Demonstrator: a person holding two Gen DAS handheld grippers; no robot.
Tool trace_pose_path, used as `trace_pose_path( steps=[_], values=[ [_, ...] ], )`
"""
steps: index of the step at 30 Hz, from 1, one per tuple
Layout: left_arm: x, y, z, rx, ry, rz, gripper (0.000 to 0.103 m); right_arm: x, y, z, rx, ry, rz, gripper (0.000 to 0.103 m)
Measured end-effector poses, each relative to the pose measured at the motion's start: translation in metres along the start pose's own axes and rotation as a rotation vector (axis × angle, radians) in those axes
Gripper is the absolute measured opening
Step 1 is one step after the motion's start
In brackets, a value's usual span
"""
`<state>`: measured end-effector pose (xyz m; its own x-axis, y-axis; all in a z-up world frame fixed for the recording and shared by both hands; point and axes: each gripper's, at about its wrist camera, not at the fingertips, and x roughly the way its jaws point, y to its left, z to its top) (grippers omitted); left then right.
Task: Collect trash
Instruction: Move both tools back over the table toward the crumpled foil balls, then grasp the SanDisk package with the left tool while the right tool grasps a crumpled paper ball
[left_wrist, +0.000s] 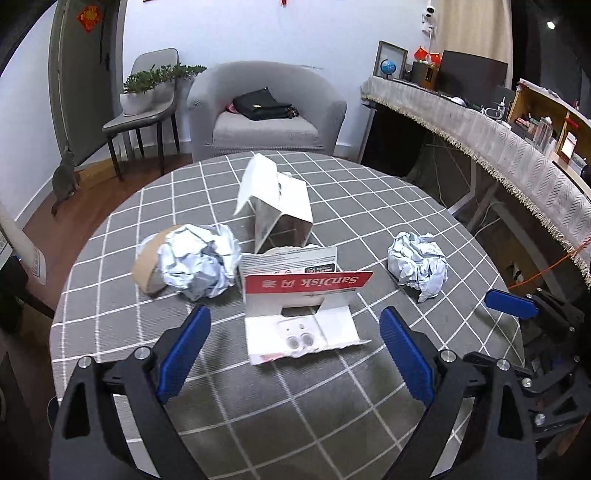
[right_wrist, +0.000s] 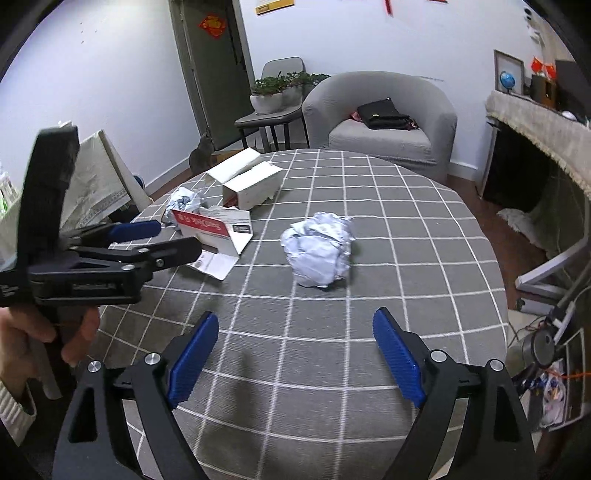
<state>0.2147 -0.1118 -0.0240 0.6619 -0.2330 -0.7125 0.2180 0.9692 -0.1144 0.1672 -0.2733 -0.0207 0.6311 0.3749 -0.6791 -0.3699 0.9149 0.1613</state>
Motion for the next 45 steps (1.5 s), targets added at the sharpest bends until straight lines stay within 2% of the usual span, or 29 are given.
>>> trace_pose_path(
  steps=[11,20,22,24,26,29,45],
  values=[
    [0.027,-0.003,0.007,-0.043,0.064,-0.021,0.095,-0.002,-0.021,-0.001,0.019,0.006,0.015,0.088],
    [0.038,-0.003,0.015,-0.057,0.091,0.007,0.094,0.009,-0.026,0.011,0.009,0.017,0.014,0.088],
    [0.040,-0.003,0.017,-0.047,0.095,0.022,0.092,0.012,-0.025,0.015,0.005,0.020,0.010,0.088],
    [0.041,-0.002,0.017,-0.046,0.095,0.033,0.084,0.015,-0.024,0.018,0.008,0.021,0.007,0.088],
    [0.038,0.000,0.016,-0.046,0.084,0.036,0.079,0.017,-0.023,0.021,0.014,0.025,0.002,0.088],
    [0.034,0.001,0.015,-0.041,0.078,0.016,0.079,0.021,-0.020,0.023,0.013,0.026,-0.006,0.088],
    [-0.006,0.019,0.004,0.021,0.031,0.007,0.079,0.053,0.000,0.049,0.030,0.051,-0.062,0.088]
  ],
)
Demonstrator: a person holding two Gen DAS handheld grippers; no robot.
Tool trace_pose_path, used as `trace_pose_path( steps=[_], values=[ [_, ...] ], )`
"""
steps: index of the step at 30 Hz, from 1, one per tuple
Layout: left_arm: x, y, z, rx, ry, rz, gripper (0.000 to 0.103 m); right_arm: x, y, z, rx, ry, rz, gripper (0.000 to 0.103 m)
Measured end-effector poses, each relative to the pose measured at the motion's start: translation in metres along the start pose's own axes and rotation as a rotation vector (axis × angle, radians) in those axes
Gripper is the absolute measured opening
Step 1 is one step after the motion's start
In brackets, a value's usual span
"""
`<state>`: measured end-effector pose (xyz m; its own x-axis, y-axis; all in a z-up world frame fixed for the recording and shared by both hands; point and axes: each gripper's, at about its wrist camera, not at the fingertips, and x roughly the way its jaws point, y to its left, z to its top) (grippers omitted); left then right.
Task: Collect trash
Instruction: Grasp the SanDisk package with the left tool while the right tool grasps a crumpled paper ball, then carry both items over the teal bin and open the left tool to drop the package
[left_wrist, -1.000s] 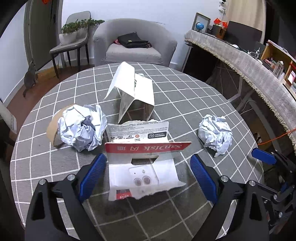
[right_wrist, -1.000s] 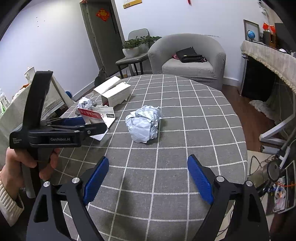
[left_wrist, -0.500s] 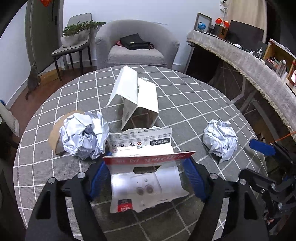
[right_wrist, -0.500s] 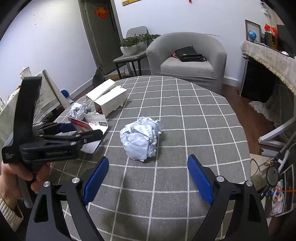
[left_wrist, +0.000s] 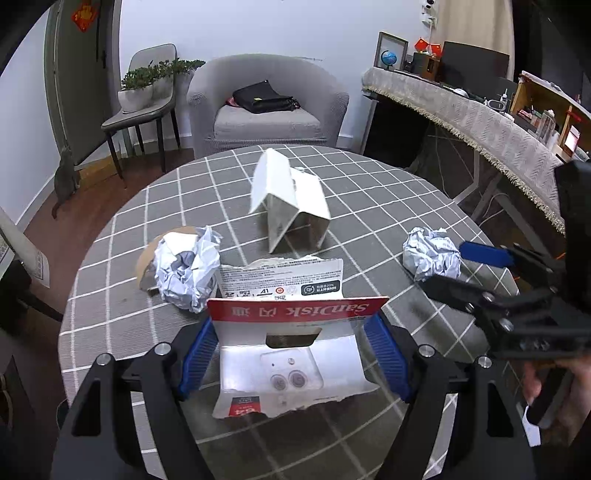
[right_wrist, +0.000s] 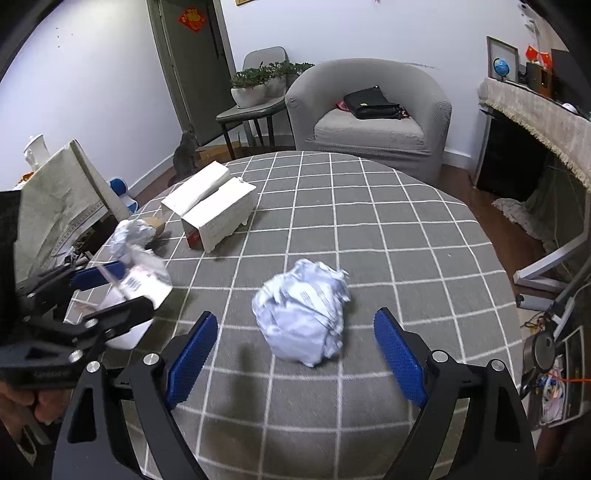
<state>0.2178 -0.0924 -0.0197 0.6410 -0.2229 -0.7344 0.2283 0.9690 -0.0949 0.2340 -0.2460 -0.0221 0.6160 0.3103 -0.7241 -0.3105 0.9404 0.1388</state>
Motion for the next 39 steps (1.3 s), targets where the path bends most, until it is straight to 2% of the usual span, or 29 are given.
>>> trace_pose_path(
  steps=[2,8,11,13,15,19,26,39],
  values=[
    [-0.006,0.008,-0.002,-0.001,-0.004,-0.003,0.079,0.003,0.003,0.003,0.004,0.001,-0.015,0.087],
    [-0.027,0.029,-0.004,-0.022,-0.035,-0.007,0.079,0.020,0.007,0.005,0.029,0.047,-0.064,0.076],
    [-0.036,0.040,-0.004,-0.043,-0.050,-0.011,0.079,0.025,0.010,0.006,0.034,0.056,-0.084,0.068],
    [-0.042,0.049,-0.005,-0.060,-0.060,-0.020,0.079,0.027,0.012,0.008,0.042,0.059,-0.094,0.057],
    [-0.048,0.057,-0.005,-0.080,-0.068,-0.034,0.079,0.028,0.014,0.010,0.053,0.059,-0.086,0.053],
    [-0.055,0.070,-0.008,-0.104,-0.074,-0.047,0.079,0.029,0.028,0.013,0.033,0.066,-0.087,0.051],
    [-0.073,0.086,-0.010,-0.121,-0.114,-0.049,0.079,0.016,0.055,0.027,0.017,0.014,-0.038,0.051],
    [-0.101,0.142,-0.025,-0.183,-0.135,0.023,0.079,0.011,0.124,0.045,-0.070,-0.013,0.042,0.051]
  ],
)
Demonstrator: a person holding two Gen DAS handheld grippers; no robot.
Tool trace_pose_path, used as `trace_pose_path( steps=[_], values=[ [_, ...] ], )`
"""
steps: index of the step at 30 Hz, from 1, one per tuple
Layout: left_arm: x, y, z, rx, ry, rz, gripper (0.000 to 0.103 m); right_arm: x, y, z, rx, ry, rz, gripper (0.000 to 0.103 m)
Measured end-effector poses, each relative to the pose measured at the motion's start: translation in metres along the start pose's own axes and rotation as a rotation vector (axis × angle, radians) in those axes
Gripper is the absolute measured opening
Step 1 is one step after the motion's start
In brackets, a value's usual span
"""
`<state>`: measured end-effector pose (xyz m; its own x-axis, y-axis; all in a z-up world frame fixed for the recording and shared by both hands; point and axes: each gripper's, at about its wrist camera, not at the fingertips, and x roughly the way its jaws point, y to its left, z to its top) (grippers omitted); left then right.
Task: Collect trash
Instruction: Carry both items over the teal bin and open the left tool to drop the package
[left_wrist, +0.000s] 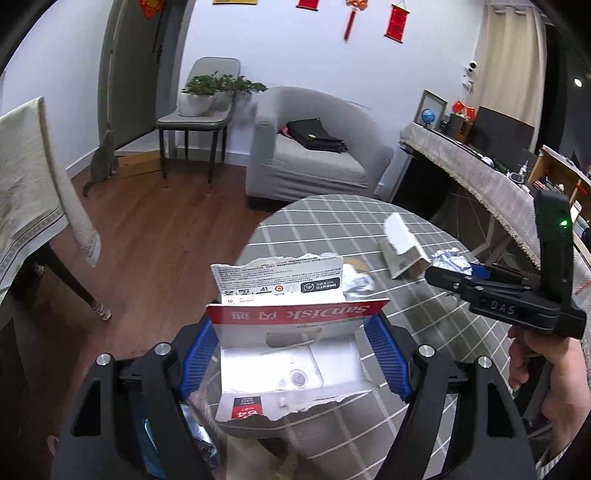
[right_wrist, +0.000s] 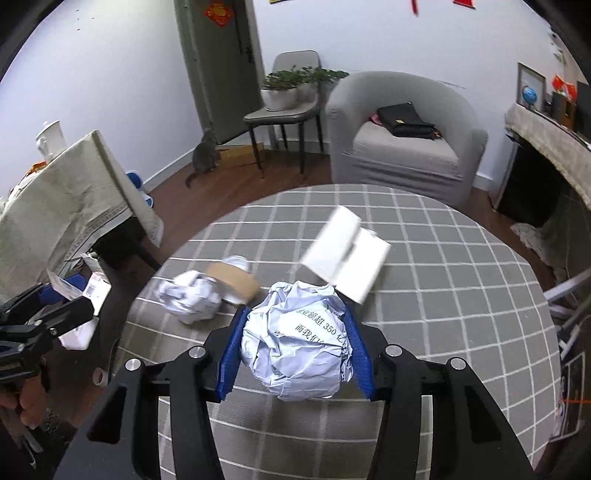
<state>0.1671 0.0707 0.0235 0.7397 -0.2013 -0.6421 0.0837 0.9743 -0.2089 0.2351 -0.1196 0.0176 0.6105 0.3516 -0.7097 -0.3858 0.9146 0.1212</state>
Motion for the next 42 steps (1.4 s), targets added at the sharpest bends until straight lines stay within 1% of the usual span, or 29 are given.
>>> trace_pose_path(
  steps=[4,6,11,13,22,25,29,36,42],
  values=[
    [-0.003,0.020,-0.004,-0.021,0.008,0.038,0.079,0.001,0.015,0.005,-0.007,-0.006,0.032,0.051],
    [-0.004,0.030,-0.007,-0.028,0.017,0.068,0.079,0.000,0.024,0.007,-0.014,-0.014,0.041,0.051],
    [-0.006,0.063,-0.022,-0.069,0.058,0.141,0.079,-0.004,0.050,0.013,-0.037,-0.030,0.083,0.051],
    [-0.008,0.078,-0.029,-0.087,0.075,0.172,0.079,-0.004,0.066,0.016,-0.056,-0.036,0.104,0.051],
    [-0.014,0.131,-0.053,-0.152,0.130,0.244,0.079,0.009,0.120,0.023,-0.116,-0.019,0.167,0.051],
    [-0.011,0.147,-0.064,-0.157,0.171,0.276,0.079,0.017,0.135,0.023,-0.124,-0.003,0.191,0.051],
    [-0.004,0.168,-0.080,-0.169,0.234,0.296,0.079,0.031,0.159,0.022,-0.144,0.023,0.223,0.051],
    [0.004,0.200,-0.114,-0.164,0.333,0.342,0.079,0.059,0.210,0.017,-0.192,0.083,0.286,0.051],
    [0.016,0.224,-0.143,-0.204,0.420,0.328,0.079,0.084,0.248,0.009,-0.233,0.150,0.321,0.051]
  ],
)
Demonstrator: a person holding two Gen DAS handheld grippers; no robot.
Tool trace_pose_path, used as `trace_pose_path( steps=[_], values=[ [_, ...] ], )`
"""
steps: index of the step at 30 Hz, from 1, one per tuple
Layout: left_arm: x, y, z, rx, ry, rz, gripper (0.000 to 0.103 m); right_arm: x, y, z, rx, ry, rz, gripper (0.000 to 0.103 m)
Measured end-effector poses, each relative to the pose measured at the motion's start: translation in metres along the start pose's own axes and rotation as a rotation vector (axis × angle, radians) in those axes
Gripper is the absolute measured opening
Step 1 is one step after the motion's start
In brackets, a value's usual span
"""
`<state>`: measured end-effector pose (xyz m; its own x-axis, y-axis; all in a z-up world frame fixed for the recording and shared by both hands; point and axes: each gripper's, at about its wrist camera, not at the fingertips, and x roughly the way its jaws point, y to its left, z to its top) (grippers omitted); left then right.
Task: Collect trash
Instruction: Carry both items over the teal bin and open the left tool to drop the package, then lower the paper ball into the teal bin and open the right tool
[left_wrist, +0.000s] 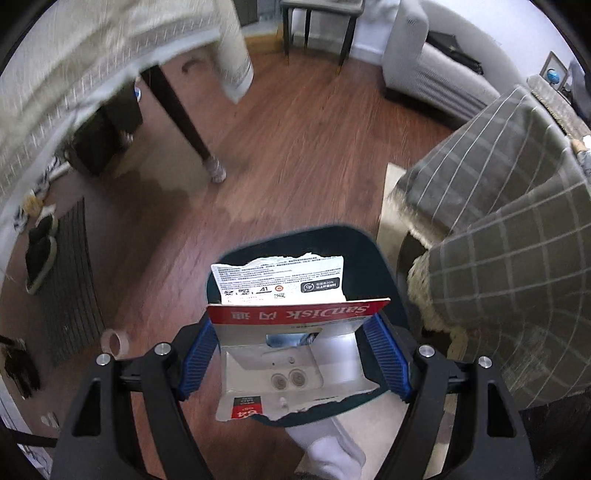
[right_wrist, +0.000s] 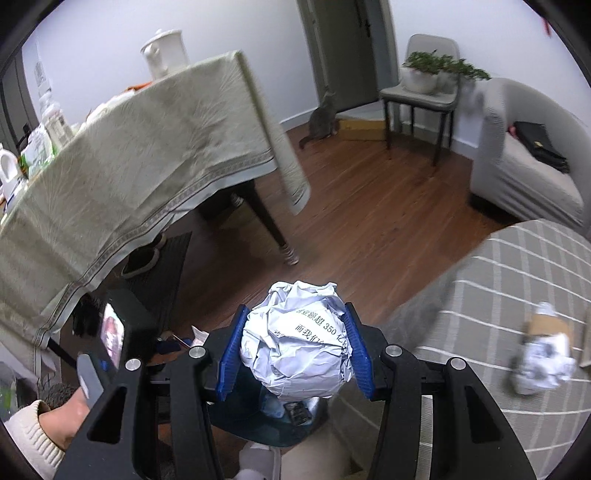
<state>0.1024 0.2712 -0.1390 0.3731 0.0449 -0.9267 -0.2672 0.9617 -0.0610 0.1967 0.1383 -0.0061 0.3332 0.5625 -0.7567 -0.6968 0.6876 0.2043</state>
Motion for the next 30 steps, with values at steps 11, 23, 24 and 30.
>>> trace_pose_path(
  steps=[11,23,24,30],
  values=[
    [0.046,0.034,-0.025,-0.039,0.166,-0.002,0.079,0.065,0.039,-0.008,-0.024,0.147,0.053,0.051],
    [0.076,0.031,-0.040,0.040,0.252,-0.029,0.087,0.124,0.048,-0.030,-0.026,0.295,0.048,0.051],
    [0.075,0.030,-0.040,0.039,0.246,-0.031,0.088,0.130,0.048,-0.032,-0.024,0.308,0.043,0.051],
    [0.064,0.040,-0.036,0.006,0.212,-0.041,0.088,0.151,0.046,-0.044,-0.020,0.360,0.030,0.051]
  ],
)
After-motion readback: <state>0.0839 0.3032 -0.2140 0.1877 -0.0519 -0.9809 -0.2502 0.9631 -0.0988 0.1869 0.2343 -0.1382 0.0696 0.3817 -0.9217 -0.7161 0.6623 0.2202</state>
